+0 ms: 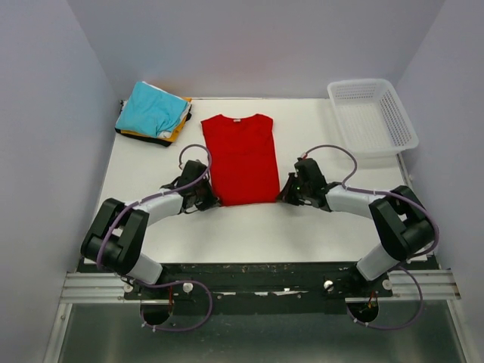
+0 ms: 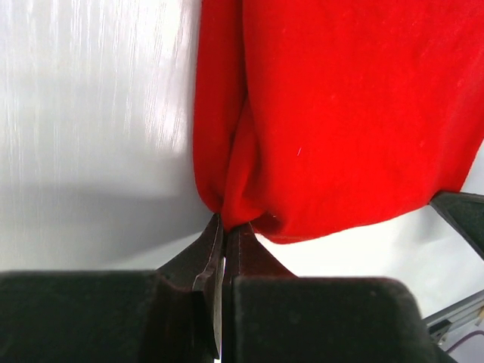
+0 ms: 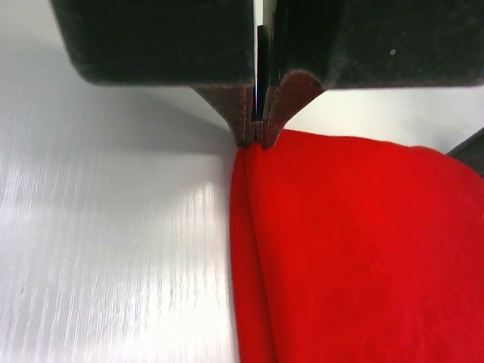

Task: Fold and stack the t-shirts
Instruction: Grab one side of the 2/3 rectangular tshirt with both arms, then fold the long partially folded tshirt into a neat square

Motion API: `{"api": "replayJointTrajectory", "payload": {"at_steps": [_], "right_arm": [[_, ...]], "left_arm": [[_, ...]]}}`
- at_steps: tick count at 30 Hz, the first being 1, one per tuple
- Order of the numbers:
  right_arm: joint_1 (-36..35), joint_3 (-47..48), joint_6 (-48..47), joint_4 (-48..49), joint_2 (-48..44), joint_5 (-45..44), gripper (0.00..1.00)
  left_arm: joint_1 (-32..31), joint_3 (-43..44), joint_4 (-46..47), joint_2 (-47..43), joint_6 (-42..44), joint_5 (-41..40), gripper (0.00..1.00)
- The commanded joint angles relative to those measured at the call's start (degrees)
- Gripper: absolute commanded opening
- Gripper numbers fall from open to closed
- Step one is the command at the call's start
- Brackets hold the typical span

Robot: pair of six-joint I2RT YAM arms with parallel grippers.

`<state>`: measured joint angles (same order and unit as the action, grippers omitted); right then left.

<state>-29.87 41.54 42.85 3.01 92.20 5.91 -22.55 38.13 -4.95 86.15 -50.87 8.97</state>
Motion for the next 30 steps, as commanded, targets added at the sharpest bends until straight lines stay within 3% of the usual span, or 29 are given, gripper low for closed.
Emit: {"api": "replayJointTrajectory", "payload": {"at_steps": [1,10,13,18,23,28,30], "right_arm": [[0.3,-3.93,-1.4,-1.6,-5.12,5.37,0.01],[-0.01,-11.1,-3.8,-16.06,-24.01,16.79,0.01],[-0.14,-8.3,-7.26,-24.26,-31.13,19.24,0.01],[-0.25,-1.57,-14.09,-29.89,-38.05,19.61,0.01],[-0.2,3.1,-12.61,-27.85,-40.77,13.77,0.01],[-0.27,5.58,-7.33,-21.99,-39.05,5.47,0.01],[-0.18,6.08,-5.58,-18.87,-37.14,2.35,0.01]], "left_arm": [[-4.0,-4.45,-7.4,-4.68,-1.35,-4.95,0.0],[-17.7,-9.66,-24.68,-25.15,-11.15,-14.85,0.0],[-22.66,-8.51,-29.87,-34.57,-12.92,-16.24,0.0],[-27.66,-5.92,-32.63,-46.01,-10.55,-16.31,0.0],[-27.74,-2.94,-31.01,-49.21,-7.75,-17.25,0.0],[-26.43,2.79,-30.16,-45.06,-5.25,-25.13,0.0],[-23.86,4.42,-26.58,-42.66,-2.68,-24.41,0.0]]}}
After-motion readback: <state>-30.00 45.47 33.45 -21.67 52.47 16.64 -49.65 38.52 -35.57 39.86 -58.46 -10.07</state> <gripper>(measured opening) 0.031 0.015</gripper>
